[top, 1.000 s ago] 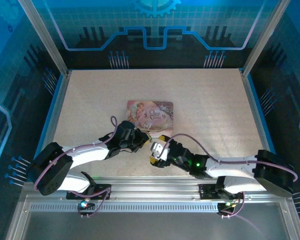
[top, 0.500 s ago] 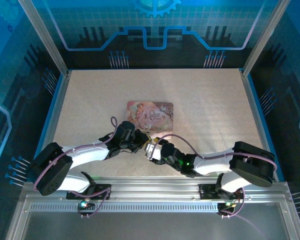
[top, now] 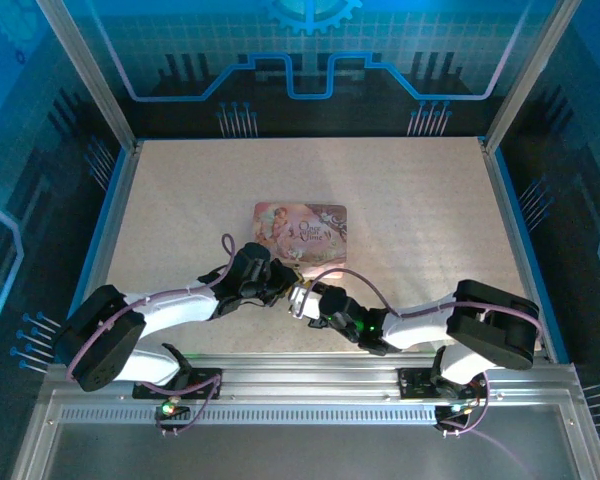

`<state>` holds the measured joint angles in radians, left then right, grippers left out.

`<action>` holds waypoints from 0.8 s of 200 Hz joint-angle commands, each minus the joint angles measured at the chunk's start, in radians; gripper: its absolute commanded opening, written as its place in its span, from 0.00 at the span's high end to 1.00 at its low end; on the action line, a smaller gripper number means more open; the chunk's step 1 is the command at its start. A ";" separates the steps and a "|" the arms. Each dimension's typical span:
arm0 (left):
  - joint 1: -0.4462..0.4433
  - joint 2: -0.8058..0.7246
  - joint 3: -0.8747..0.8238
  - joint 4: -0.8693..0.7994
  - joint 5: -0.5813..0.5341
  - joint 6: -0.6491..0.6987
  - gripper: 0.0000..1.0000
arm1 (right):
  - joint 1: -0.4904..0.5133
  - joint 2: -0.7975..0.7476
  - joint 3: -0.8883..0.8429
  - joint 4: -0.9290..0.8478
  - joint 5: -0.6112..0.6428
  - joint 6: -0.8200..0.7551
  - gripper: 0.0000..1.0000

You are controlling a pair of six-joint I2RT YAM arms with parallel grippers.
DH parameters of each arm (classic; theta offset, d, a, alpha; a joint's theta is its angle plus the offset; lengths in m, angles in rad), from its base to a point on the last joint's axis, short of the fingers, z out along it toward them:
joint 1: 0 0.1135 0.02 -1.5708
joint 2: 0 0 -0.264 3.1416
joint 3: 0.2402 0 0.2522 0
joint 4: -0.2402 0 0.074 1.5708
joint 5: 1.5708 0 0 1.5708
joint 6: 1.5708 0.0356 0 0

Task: Unlock a padlock with a key

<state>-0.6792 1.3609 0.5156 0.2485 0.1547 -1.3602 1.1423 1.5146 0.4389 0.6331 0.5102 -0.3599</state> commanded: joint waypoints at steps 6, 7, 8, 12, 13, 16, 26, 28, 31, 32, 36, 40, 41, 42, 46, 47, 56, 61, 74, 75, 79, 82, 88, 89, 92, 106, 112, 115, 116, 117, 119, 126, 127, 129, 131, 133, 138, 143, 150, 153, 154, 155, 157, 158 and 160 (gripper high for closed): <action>-0.009 -0.014 0.031 0.038 0.012 -0.006 1.00 | -0.016 0.015 0.028 0.067 0.024 0.007 0.68; -0.010 -0.013 0.031 0.038 0.012 -0.006 1.00 | -0.017 0.015 0.028 0.067 0.024 0.007 0.69; -0.009 -0.013 0.031 0.038 0.012 -0.006 1.00 | -0.017 0.015 0.027 0.068 0.024 0.008 0.69; -0.009 -0.013 0.031 0.039 0.014 -0.005 1.00 | -0.017 0.016 0.029 0.068 0.026 0.011 0.70; -0.010 -0.013 0.031 0.040 0.014 -0.005 1.00 | -0.017 0.015 0.029 0.068 0.027 0.011 0.70; -0.010 -0.011 0.030 0.039 0.013 -0.005 1.00 | -0.019 0.016 0.029 0.068 0.026 0.012 0.70; -0.011 -0.011 0.031 0.040 0.013 -0.005 1.00 | -0.022 0.016 0.029 0.071 0.026 0.013 0.70; -0.011 -0.010 0.031 0.040 0.014 -0.006 1.00 | -0.022 0.016 0.030 0.071 0.026 0.013 0.70; -0.011 -0.010 0.031 0.041 0.014 -0.005 1.00 | -0.024 0.016 0.029 0.072 0.026 0.014 0.70; -0.010 -0.009 0.031 0.041 0.014 -0.005 1.00 | -0.023 0.017 0.030 0.072 0.027 0.014 0.70; -0.010 -0.009 0.031 0.040 0.014 -0.006 1.00 | -0.025 0.016 0.030 0.074 0.027 0.013 0.70; -0.011 -0.008 0.031 0.041 0.015 -0.007 1.00 | -0.026 0.016 0.029 0.074 0.027 0.013 0.70; -0.011 -0.008 0.031 0.041 0.015 -0.007 1.00 | -0.026 0.016 0.029 0.074 0.027 0.013 0.70; -0.010 -0.008 0.031 0.042 0.015 -0.007 1.00 | -0.027 0.016 0.029 0.074 0.027 0.013 0.70; -0.011 -0.007 0.031 0.044 0.015 -0.008 1.00 | -0.027 0.018 0.029 0.075 0.027 0.012 0.70; -0.010 -0.007 0.031 0.044 0.015 -0.007 1.00 | -0.028 0.018 0.030 0.075 0.027 0.013 0.70; -0.010 -0.005 0.031 0.046 0.017 -0.008 1.00 | -0.032 0.019 0.029 0.076 0.027 0.014 0.71; -0.011 -0.005 0.031 0.046 0.017 -0.009 1.00 | -0.034 0.020 0.029 0.078 0.025 0.015 0.71; -0.012 -0.002 0.032 0.048 0.019 -0.009 1.00 | -0.037 0.022 0.029 0.080 0.026 0.018 0.75; -0.012 -0.002 0.032 0.048 0.018 -0.008 1.00 | -0.038 0.022 0.030 0.080 0.026 0.018 0.75; -0.011 -0.002 0.032 0.048 0.018 -0.009 1.00 | -0.038 0.024 0.030 0.081 0.025 0.019 0.75; -0.012 -0.002 0.032 0.050 0.017 -0.008 1.00 | -0.039 0.025 0.030 0.082 0.025 0.019 0.75; -0.014 0.000 0.032 0.051 0.020 -0.008 1.00 | -0.039 0.026 0.029 0.083 0.026 0.020 0.75; -0.014 0.000 0.032 0.051 0.018 -0.009 1.00 | -0.039 0.027 0.029 0.083 0.026 0.020 0.76; -0.013 0.000 0.032 0.051 0.019 -0.009 1.00 | -0.040 0.027 0.029 0.085 0.027 0.020 0.76; -0.015 0.001 0.032 0.050 0.017 -0.010 1.00 | -0.041 0.034 0.030 0.089 0.030 0.024 0.79; -0.015 0.001 0.032 0.052 0.018 -0.011 1.00 | -0.041 0.036 0.029 0.092 0.031 0.026 0.80; -0.015 0.001 0.032 0.051 0.018 -0.010 1.00 | -0.041 0.037 0.028 0.094 0.031 0.026 0.81; -0.015 0.001 0.031 0.052 0.019 -0.011 1.00 | -0.041 0.038 0.028 0.094 0.031 0.027 0.81; -0.015 0.002 0.032 0.052 0.019 -0.012 1.00 | -0.041 0.038 0.029 0.095 0.030 0.027 0.81; -0.015 0.003 0.032 0.052 0.018 -0.013 1.00 | -0.041 0.038 0.029 0.095 0.031 0.029 0.81; -0.016 0.004 0.032 0.054 0.020 -0.012 1.00 | -0.041 0.039 0.029 0.097 0.031 0.032 0.84; -0.016 0.004 0.032 0.054 0.020 -0.012 1.00 | -0.041 0.040 0.029 0.096 0.031 0.032 0.84; -0.015 0.005 0.033 0.056 0.020 -0.012 1.00 | -0.041 0.041 0.029 0.098 0.030 0.033 0.85; -0.015 0.007 0.034 0.056 0.020 -0.013 1.00 | -0.041 0.041 0.030 0.099 0.030 0.035 0.86; -0.015 0.006 0.034 0.056 0.020 -0.013 1.00 | -0.042 0.042 0.030 0.099 0.031 0.036 0.87; -0.014 0.008 0.034 0.057 0.020 -0.014 1.00 | -0.041 0.042 0.030 0.099 0.029 0.036 0.89; -0.015 0.009 0.035 0.058 0.022 -0.014 1.00 | -0.040 0.044 0.030 0.100 0.029 0.039 0.90; -0.015 0.010 0.035 0.059 0.021 -0.016 1.00 | -0.041 0.044 0.030 0.103 0.028 0.043 0.93; -0.017 0.010 0.036 0.059 0.023 -0.015 1.00 | -0.041 0.045 0.029 0.103 0.027 0.044 0.93; -0.017 0.010 0.036 0.060 0.023 -0.015 1.00 | -0.041 0.045 0.029 0.104 0.027 0.044 0.93; -0.016 0.010 0.036 0.060 0.023 -0.015 1.00 | -0.041 0.044 0.029 0.105 0.027 0.045 0.94; -0.017 0.012 0.037 0.061 0.022 -0.015 1.00 | -0.041 0.044 0.029 0.106 0.027 0.047 0.94; -0.016 0.012 0.037 0.060 0.023 -0.015 1.00 | -0.041 0.045 0.029 0.105 0.027 0.048 0.94; -0.016 0.013 0.037 0.060 0.022 -0.015 1.00 | -0.041 0.045 0.029 0.106 0.027 0.048 0.95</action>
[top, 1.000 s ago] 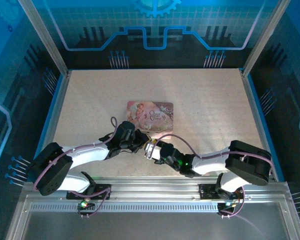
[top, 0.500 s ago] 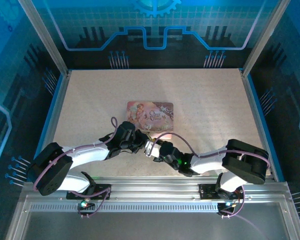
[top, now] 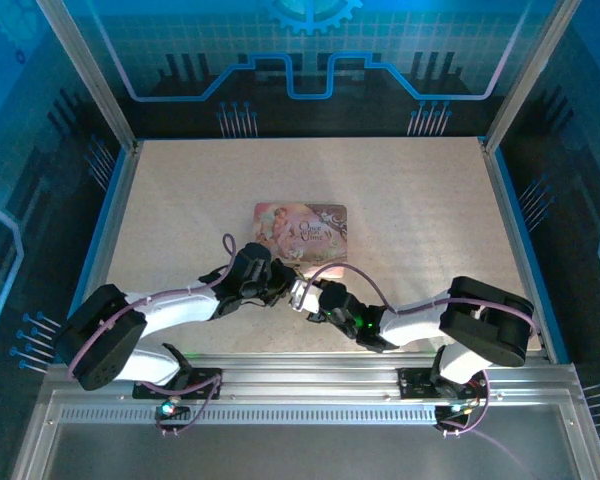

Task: Unlock a padlock with a key

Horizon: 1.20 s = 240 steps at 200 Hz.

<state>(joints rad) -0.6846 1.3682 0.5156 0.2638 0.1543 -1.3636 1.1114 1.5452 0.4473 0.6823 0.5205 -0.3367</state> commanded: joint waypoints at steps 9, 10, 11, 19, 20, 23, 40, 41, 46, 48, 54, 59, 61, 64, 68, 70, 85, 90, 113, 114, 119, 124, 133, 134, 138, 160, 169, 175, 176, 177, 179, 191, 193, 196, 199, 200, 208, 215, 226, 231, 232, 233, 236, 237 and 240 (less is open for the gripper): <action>-0.011 0.007 0.037 0.047 0.024 -0.013 1.00 | -0.010 0.013 0.020 0.060 0.015 0.030 0.97; -0.011 0.007 0.037 0.047 0.023 -0.013 1.00 | -0.010 0.013 0.019 0.060 0.015 0.031 0.97; -0.011 0.007 0.037 0.047 0.023 -0.013 1.00 | -0.010 0.013 0.019 0.060 0.016 0.032 0.98; -0.012 0.008 0.037 0.049 0.024 -0.014 1.00 | -0.010 0.013 0.016 0.062 0.013 0.036 1.00; -0.011 0.008 0.037 0.048 0.024 -0.014 1.00 | -0.010 0.013 0.016 0.062 0.013 0.038 1.00; -0.011 0.008 0.037 0.049 0.023 -0.014 1.00 | -0.010 0.013 0.016 0.063 0.012 0.039 1.00; -0.013 0.013 0.037 0.051 0.023 -0.015 1.00 | -0.010 0.014 0.011 0.069 0.013 0.055 1.00; -0.013 0.013 0.037 0.051 0.023 -0.015 1.00 | -0.010 0.015 0.011 0.069 0.012 0.056 1.00; -0.012 0.012 0.037 0.052 0.024 -0.014 1.00 | -0.010 0.015 0.009 0.074 0.013 0.062 1.00; -0.012 0.014 0.037 0.052 0.023 -0.014 1.00 | -0.010 0.015 0.008 0.077 0.013 0.068 1.00; -0.013 0.014 0.037 0.054 0.024 -0.016 1.00 | -0.010 0.015 0.004 0.082 0.013 0.077 1.00; -0.013 0.015 0.037 0.053 0.023 -0.016 1.00 | -0.011 0.014 0.002 0.085 0.012 0.086 1.00; -0.012 0.015 0.037 0.054 0.023 -0.017 1.00 | -0.011 0.014 0.002 0.086 0.013 0.088 1.00; -0.012 0.015 0.037 0.053 0.023 -0.016 1.00 | -0.011 0.013 0.000 0.089 0.011 0.094 1.00; -0.014 0.015 0.037 0.054 0.024 -0.017 1.00 | -0.012 0.012 -0.002 0.092 0.010 0.102 1.00; -0.014 0.015 0.037 0.054 0.023 -0.016 1.00 | -0.011 0.012 -0.002 0.093 0.011 0.105 1.00; -0.014 0.018 0.035 0.055 0.023 -0.016 1.00 | -0.015 0.007 -0.004 0.094 0.008 0.136 1.00; -0.015 0.017 0.035 0.056 0.023 -0.017 1.00 | -0.017 0.006 -0.004 0.092 0.006 0.147 1.00; -0.016 0.019 0.035 0.057 0.022 -0.018 1.00 | -0.024 -0.005 -0.004 0.088 -0.009 0.210 1.00; -0.015 0.019 0.034 0.058 0.022 -0.018 1.00 | -0.025 -0.005 -0.004 0.088 -0.010 0.214 1.00; -0.015 0.019 0.034 0.059 0.021 -0.019 1.00 | -0.028 -0.008 -0.005 0.086 -0.015 0.229 1.00; -0.016 0.019 0.034 0.060 0.022 -0.020 1.00 | -0.029 -0.010 -0.004 0.083 -0.016 0.247 1.00; -0.017 0.020 0.033 0.061 0.021 -0.019 1.00 | -0.031 -0.013 -0.001 0.074 -0.020 0.281 1.00; -0.017 0.019 0.032 0.060 0.021 -0.019 1.00 | -0.031 -0.014 -0.001 0.073 -0.020 0.283 1.00; -0.018 0.019 0.032 0.061 0.020 -0.020 1.00 | -0.032 -0.015 -0.001 0.072 -0.023 0.297 1.00; -0.018 0.019 0.032 0.062 0.019 -0.020 1.00 | -0.033 -0.023 -0.004 0.078 -0.034 0.382 1.00; -0.020 0.019 0.032 0.061 0.019 -0.019 1.00 | -0.035 -0.026 -0.007 0.084 -0.043 0.418 1.00; -0.021 0.019 0.032 0.063 0.019 -0.020 1.00 | -0.034 -0.028 -0.006 0.086 -0.046 0.441 1.00; -0.021 0.020 0.032 0.062 0.018 -0.019 1.00 | -0.034 -0.029 -0.007 0.086 -0.047 0.445 1.00; -0.022 0.020 0.032 0.062 0.019 -0.019 1.00 | -0.034 -0.029 -0.008 0.086 -0.048 0.449 1.00; -0.022 0.020 0.032 0.062 0.018 -0.019 1.00 | -0.036 -0.029 -0.008 0.087 -0.049 0.457 1.00; -0.023 0.020 0.031 0.062 0.016 -0.020 1.00 | -0.042 -0.035 -0.008 0.087 -0.063 0.509 1.00; -0.023 0.020 0.031 0.063 0.016 -0.019 1.00 | -0.043 -0.036 -0.009 0.086 -0.068 0.518 1.00; -0.024 0.020 0.031 0.063 0.016 -0.020 1.00 | -0.045 -0.037 -0.009 0.086 -0.076 0.530 1.00; -0.024 0.021 0.031 0.063 0.015 -0.019 1.00 | -0.048 -0.037 -0.008 0.086 -0.082 0.544 1.00; -0.024 0.020 0.030 0.063 0.015 -0.020 1.00 | -0.048 -0.038 -0.008 0.086 -0.085 0.548 1.00; -0.023 0.022 0.031 0.062 0.014 -0.019 1.00 | -0.054 -0.040 -0.007 0.081 -0.105 0.584 1.00; -0.023 0.022 0.031 0.063 0.014 -0.020 1.00 | -0.056 -0.042 -0.005 0.080 -0.120 0.611 1.00; -0.025 0.023 0.031 0.064 0.014 -0.020 1.00 | -0.058 -0.044 -0.008 0.084 -0.136 0.642 1.00; -0.025 0.023 0.031 0.063 0.013 -0.020 1.00 | -0.058 -0.045 -0.010 0.088 -0.143 0.659 1.00; -0.025 0.023 0.031 0.063 0.012 -0.021 1.00 | -0.058 -0.045 -0.010 0.088 -0.145 0.661 1.00; -0.025 0.023 0.031 0.064 0.013 -0.020 1.00 | -0.059 -0.045 -0.011 0.088 -0.145 0.664 1.00; -0.024 0.022 0.031 0.063 0.013 -0.021 1.00 | -0.059 -0.046 -0.011 0.089 -0.150 0.671 1.00; -0.025 0.023 0.031 0.063 0.013 -0.020 1.00 | -0.059 -0.046 -0.011 0.089 -0.151 0.672 1.00; -0.025 0.023 0.031 0.064 0.012 -0.019 1.00 | -0.059 -0.046 -0.013 0.089 -0.155 0.680 1.00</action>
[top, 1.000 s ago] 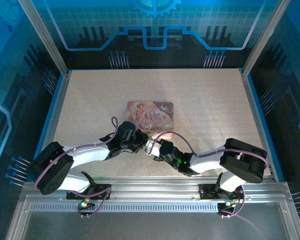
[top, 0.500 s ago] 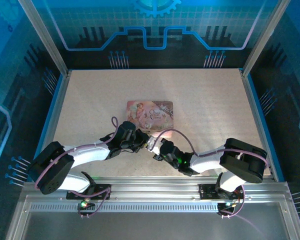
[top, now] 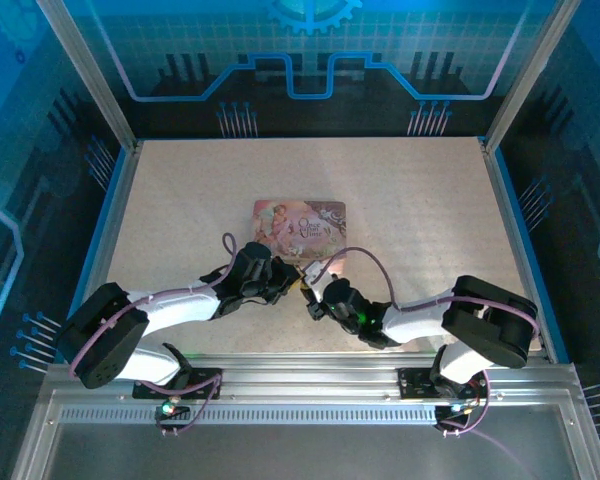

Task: Unlock a padlock with a key

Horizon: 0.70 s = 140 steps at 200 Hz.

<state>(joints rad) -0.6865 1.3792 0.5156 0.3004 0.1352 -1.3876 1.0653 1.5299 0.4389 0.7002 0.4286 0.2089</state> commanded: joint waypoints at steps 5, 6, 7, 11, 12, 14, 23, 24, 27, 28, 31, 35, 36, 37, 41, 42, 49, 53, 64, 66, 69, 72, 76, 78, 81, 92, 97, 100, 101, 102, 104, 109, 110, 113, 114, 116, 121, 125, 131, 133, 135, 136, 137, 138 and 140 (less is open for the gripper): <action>-0.024 0.012 0.029 0.027 0.031 0.004 1.00 | -0.015 -0.033 -0.005 0.068 -0.067 0.147 1.00; -0.025 0.012 0.029 0.026 0.031 0.004 1.00 | -0.015 -0.033 -0.005 0.067 -0.068 0.151 1.00; -0.025 0.012 0.029 0.027 0.031 0.004 1.00 | -0.016 -0.033 -0.004 0.066 -0.068 0.153 1.00; -0.025 0.012 0.029 0.026 0.030 0.004 1.00 | -0.017 -0.033 -0.003 0.063 -0.071 0.163 1.00; -0.025 0.012 0.029 0.026 0.030 0.003 1.00 | -0.017 -0.033 -0.003 0.063 -0.071 0.166 1.00; -0.025 0.012 0.029 0.026 0.030 0.003 1.00 | -0.018 -0.033 -0.004 0.062 -0.072 0.172 1.00; -0.024 0.012 0.028 0.026 0.030 0.004 1.00 | -0.020 -0.033 -0.005 0.061 -0.079 0.193 1.00; -0.024 0.013 0.028 0.027 0.030 0.004 1.00 | -0.020 -0.033 -0.005 0.061 -0.079 0.198 1.00; -0.026 0.012 0.028 0.027 0.030 0.003 1.00 | -0.022 -0.030 -0.006 0.061 -0.083 0.206 1.00; -0.026 0.012 0.027 0.028 0.030 0.003 1.00 | -0.022 -0.031 -0.006 0.061 -0.084 0.210 1.00; -0.026 0.013 0.027 0.027 0.030 0.003 1.00 | -0.023 -0.030 -0.006 0.062 -0.088 0.220 1.00; -0.026 0.012 0.027 0.029 0.029 0.003 1.00 | -0.026 -0.029 -0.007 0.064 -0.094 0.232 1.00; -0.027 0.012 0.026 0.029 0.030 0.003 1.00 | -0.026 -0.028 -0.007 0.065 -0.095 0.234 1.00; -0.026 0.012 0.026 0.029 0.029 0.003 1.00 | -0.025 -0.027 -0.008 0.067 -0.097 0.237 1.00; -0.026 0.013 0.026 0.031 0.029 0.004 1.00 | -0.027 -0.025 -0.008 0.069 -0.103 0.251 1.00; -0.027 0.012 0.026 0.031 0.029 0.004 1.00 | -0.027 -0.024 -0.008 0.070 -0.104 0.253 1.00; -0.027 0.012 0.025 0.030 0.028 0.003 1.00 | -0.031 -0.021 -0.009 0.074 -0.113 0.278 1.00; -0.026 0.012 0.024 0.031 0.028 0.002 1.00 | -0.033 -0.018 -0.009 0.076 -0.118 0.292 1.00; -0.028 0.013 0.023 0.034 0.028 0.000 1.00 | -0.037 -0.011 -0.013 0.086 -0.130 0.331 1.00; -0.028 0.012 0.023 0.034 0.027 0.000 1.00 | -0.039 -0.011 -0.014 0.088 -0.132 0.336 1.00; -0.028 0.012 0.023 0.035 0.027 0.000 1.00 | -0.040 -0.010 -0.014 0.091 -0.134 0.348 1.00; -0.027 0.012 0.023 0.034 0.027 -0.002 1.00 | -0.043 -0.009 -0.015 0.094 -0.137 0.357 1.00; -0.027 0.012 0.023 0.035 0.027 -0.001 1.00 | -0.043 -0.008 -0.016 0.098 -0.139 0.370 1.00; -0.028 0.012 0.022 0.035 0.027 -0.001 1.00 | -0.045 -0.008 -0.017 0.099 -0.141 0.376 1.00; -0.027 0.012 0.021 0.036 0.026 -0.002 1.00 | -0.047 -0.008 -0.017 0.100 -0.145 0.385 1.00; -0.027 0.012 0.019 0.036 0.025 -0.003 1.00 | -0.053 -0.007 -0.018 0.104 -0.155 0.410 1.00; -0.028 0.012 0.018 0.037 0.023 -0.005 1.00 | -0.055 -0.008 -0.017 0.105 -0.157 0.415 1.00; -0.027 0.012 0.017 0.038 0.021 -0.005 1.00 | -0.055 -0.008 -0.016 0.104 -0.159 0.416 1.00; -0.027 0.011 0.017 0.038 0.021 -0.005 1.00 | -0.055 -0.008 -0.016 0.104 -0.159 0.416 1.00; -0.028 0.012 0.017 0.039 0.021 -0.004 1.00 | -0.055 -0.008 -0.016 0.104 -0.159 0.416 1.00; -0.028 0.012 0.016 0.037 0.021 -0.005 1.00 | -0.055 -0.008 -0.014 0.103 -0.160 0.416 1.00; -0.028 0.012 0.015 0.037 0.021 -0.006 1.00 | -0.054 -0.008 -0.013 0.099 -0.159 0.415 1.00; -0.028 0.012 0.015 0.038 0.020 -0.006 1.00 | -0.054 -0.008 -0.013 0.099 -0.159 0.415 1.00; -0.027 0.012 0.015 0.037 0.020 -0.006 1.00 | -0.054 -0.007 -0.010 0.095 -0.159 0.414 1.00; -0.028 0.012 0.015 0.037 0.020 -0.006 1.00 | -0.054 -0.007 -0.009 0.093 -0.159 0.415 1.00; -0.027 0.012 0.014 0.038 0.019 -0.006 1.00 | -0.054 -0.007 -0.008 0.091 -0.158 0.413 1.00; -0.028 0.014 0.013 0.037 0.018 -0.006 1.00 | -0.054 -0.005 -0.007 0.084 -0.157 0.412 1.00; -0.027 0.014 0.014 0.038 0.016 -0.006 1.00 | -0.054 -0.003 -0.005 0.080 -0.155 0.412 1.00; -0.027 0.015 0.013 0.038 0.015 -0.007 1.00 | -0.056 0.001 -0.006 0.077 -0.152 0.414 1.00; -0.027 0.015 0.012 0.037 0.014 -0.006 1.00 | -0.055 0.001 -0.006 0.077 -0.152 0.414 1.00; -0.028 0.015 0.012 0.038 0.014 -0.007 1.00 | -0.055 0.002 -0.006 0.076 -0.151 0.415 1.00; -0.027 0.016 0.012 0.037 0.014 -0.006 1.00 | -0.054 0.002 -0.006 0.076 -0.151 0.416 1.00; -0.027 0.016 0.013 0.037 0.014 -0.006 1.00 | -0.054 0.003 -0.006 0.076 -0.150 0.416 1.00; -0.027 0.017 0.013 0.037 0.013 -0.006 1.00 | -0.054 0.004 -0.006 0.076 -0.151 0.416 1.00; -0.028 0.017 0.012 0.037 0.012 -0.006 1.00 | -0.055 0.005 -0.006 0.076 -0.150 0.416 1.00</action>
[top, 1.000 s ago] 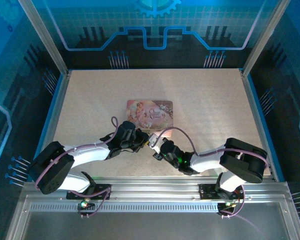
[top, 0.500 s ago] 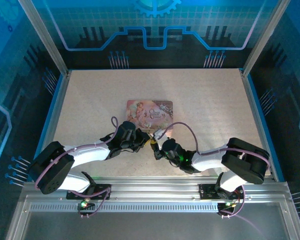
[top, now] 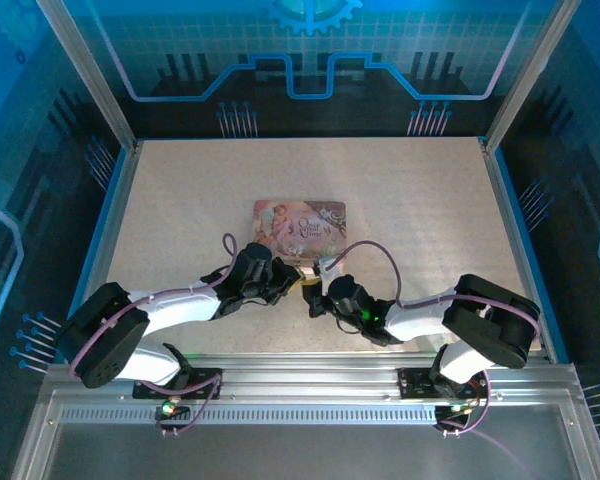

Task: Unlock a padlock with a key

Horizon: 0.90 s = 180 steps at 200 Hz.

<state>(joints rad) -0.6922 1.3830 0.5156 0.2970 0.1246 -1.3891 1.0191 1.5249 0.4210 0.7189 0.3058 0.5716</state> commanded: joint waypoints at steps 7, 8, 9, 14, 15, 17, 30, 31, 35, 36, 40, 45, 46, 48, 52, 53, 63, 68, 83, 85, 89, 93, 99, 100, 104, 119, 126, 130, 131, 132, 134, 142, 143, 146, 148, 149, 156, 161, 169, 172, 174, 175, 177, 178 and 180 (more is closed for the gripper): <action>-0.021 0.016 0.011 0.041 0.021 -0.005 1.00 | -0.008 0.016 0.010 0.057 -0.027 0.057 1.00; -0.022 0.016 0.011 0.042 0.021 -0.005 1.00 | -0.008 0.017 0.010 0.057 -0.027 0.059 1.00; -0.022 0.016 0.011 0.041 0.021 -0.005 1.00 | -0.008 0.017 0.010 0.057 -0.027 0.059 1.00; -0.022 0.017 0.011 0.041 0.019 -0.005 0.99 | -0.008 0.021 0.010 0.057 -0.025 0.061 1.00; -0.023 0.018 0.010 0.040 0.019 -0.004 0.99 | -0.008 0.022 0.010 0.057 -0.026 0.061 1.00; -0.023 0.019 0.009 0.040 0.018 -0.005 0.98 | -0.008 0.024 0.010 0.057 -0.026 0.062 1.00; -0.023 0.023 0.008 0.036 0.014 -0.004 0.94 | -0.009 0.033 0.010 0.062 -0.033 0.068 1.00; -0.022 0.023 0.008 0.035 0.013 -0.005 0.93 | -0.008 0.033 0.010 0.062 -0.034 0.069 1.00; -0.022 0.025 0.008 0.035 0.011 -0.004 0.93 | -0.008 0.036 0.010 0.062 -0.035 0.071 1.00; -0.023 0.025 0.008 0.035 0.011 -0.003 0.92 | -0.008 0.036 0.010 0.062 -0.035 0.072 1.00; -0.021 0.026 0.008 0.034 0.010 -0.003 0.91 | -0.008 0.038 0.010 0.062 -0.037 0.074 1.00; -0.022 0.027 0.006 0.032 0.007 -0.001 0.90 | -0.009 0.040 0.010 0.062 -0.037 0.075 1.00; -0.022 0.027 0.006 0.031 0.006 -0.001 0.90 | -0.009 0.040 0.010 0.062 -0.037 0.076 1.00; -0.022 0.027 0.006 0.030 0.006 -0.002 0.89 | -0.008 0.041 0.010 0.062 -0.037 0.079 1.00; -0.022 0.027 0.006 0.029 0.004 -0.001 0.87 | -0.008 0.043 0.010 0.062 -0.037 0.082 1.00; -0.022 0.027 0.006 0.029 0.003 0.001 0.87 | -0.009 0.043 0.009 0.062 -0.036 0.083 1.00; -0.021 0.027 0.006 0.021 0.000 0.005 0.82 | -0.008 0.046 0.007 0.061 -0.035 0.088 1.00; -0.022 0.027 0.005 0.018 -0.001 0.005 0.80 | -0.009 0.047 0.006 0.059 -0.035 0.092 1.00; -0.022 0.027 0.003 0.019 -0.002 0.011 0.77 | -0.008 0.047 0.004 0.055 -0.034 0.097 1.00; -0.023 0.028 0.003 0.018 -0.002 0.011 0.76 | -0.008 0.047 0.004 0.054 -0.034 0.098 1.00; -0.022 0.028 0.002 0.019 -0.003 0.010 0.76 | -0.009 0.047 0.003 0.053 -0.034 0.100 1.00; -0.022 0.027 0.000 0.018 -0.003 0.011 0.75 | -0.010 0.047 0.001 0.053 -0.034 0.102 1.00; -0.021 0.027 -0.001 0.017 -0.005 0.009 0.74 | -0.010 0.047 0.000 0.054 -0.034 0.104 1.00; -0.022 0.027 -0.001 0.017 -0.005 0.010 0.73 | -0.010 0.047 -0.001 0.053 -0.034 0.105 1.00; -0.022 0.026 -0.002 0.017 -0.006 0.009 0.72 | -0.011 0.047 -0.002 0.054 -0.034 0.107 1.00; -0.021 0.021 -0.005 0.011 -0.010 0.009 0.67 | -0.015 0.043 -0.008 0.056 -0.036 0.115 1.00; -0.018 0.017 -0.007 0.008 -0.011 0.009 0.64 | -0.017 0.041 -0.010 0.056 -0.040 0.120 1.00; -0.018 0.015 -0.008 0.005 -0.011 0.009 0.62 | -0.019 0.039 -0.012 0.056 -0.040 0.121 1.00; -0.018 0.015 -0.009 0.005 -0.011 0.010 0.61 | -0.019 0.039 -0.013 0.056 -0.041 0.122 1.00; -0.019 0.015 -0.009 0.004 -0.011 0.010 0.61 | -0.020 0.038 -0.014 0.056 -0.041 0.123 1.00; -0.018 0.014 -0.009 0.004 -0.011 0.010 0.60 | -0.021 0.037 -0.014 0.056 -0.042 0.124 1.00; -0.017 0.008 -0.012 -0.003 -0.013 0.011 0.56 | -0.024 0.034 -0.018 0.057 -0.047 0.129 1.00; -0.017 0.006 -0.012 -0.003 -0.013 0.011 0.56 | -0.025 0.034 -0.019 0.057 -0.047 0.128 1.00; -0.017 0.005 -0.012 -0.006 -0.015 0.011 0.54 | -0.025 0.034 -0.020 0.057 -0.050 0.131 1.00; -0.016 0.003 -0.013 -0.007 -0.016 0.012 0.53 | -0.027 0.032 -0.020 0.057 -0.051 0.132 1.00; -0.016 0.002 -0.014 -0.008 -0.016 0.013 0.53 | -0.027 0.032 -0.021 0.057 -0.051 0.131 1.00; -0.014 -0.005 -0.015 -0.014 -0.019 0.013 0.50 | -0.029 0.029 -0.023 0.059 -0.055 0.135 1.00; -0.014 -0.010 -0.017 -0.018 -0.021 0.015 0.49 | -0.031 0.028 -0.025 0.059 -0.058 0.138 1.00; -0.011 -0.020 -0.017 -0.029 -0.025 0.019 0.47 | -0.034 0.027 -0.028 0.059 -0.064 0.143 1.00; -0.010 -0.024 -0.018 -0.032 -0.026 0.022 0.46 | -0.035 0.026 -0.029 0.059 -0.066 0.146 1.00; -0.010 -0.026 -0.019 -0.034 -0.027 0.023 0.46 | -0.036 0.026 -0.030 0.060 -0.066 0.149 1.00; -0.010 -0.027 -0.019 -0.036 -0.028 0.024 0.46 | -0.036 0.026 -0.030 0.060 -0.067 0.150 1.00; -0.009 -0.030 -0.018 -0.038 -0.028 0.025 0.45 | -0.037 0.026 -0.032 0.061 -0.067 0.153 1.00; -0.009 -0.031 -0.018 -0.039 -0.028 0.027 0.45 | -0.037 0.026 -0.032 0.062 -0.068 0.153 1.00; -0.008 -0.033 -0.019 -0.042 -0.027 0.029 0.45 | -0.038 0.026 -0.033 0.063 -0.070 0.156 1.00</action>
<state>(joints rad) -0.7059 1.3918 0.5129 0.2928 0.1055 -1.3857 0.9977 1.5581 0.4061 0.7570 0.2588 0.6861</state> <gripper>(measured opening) 0.535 0.051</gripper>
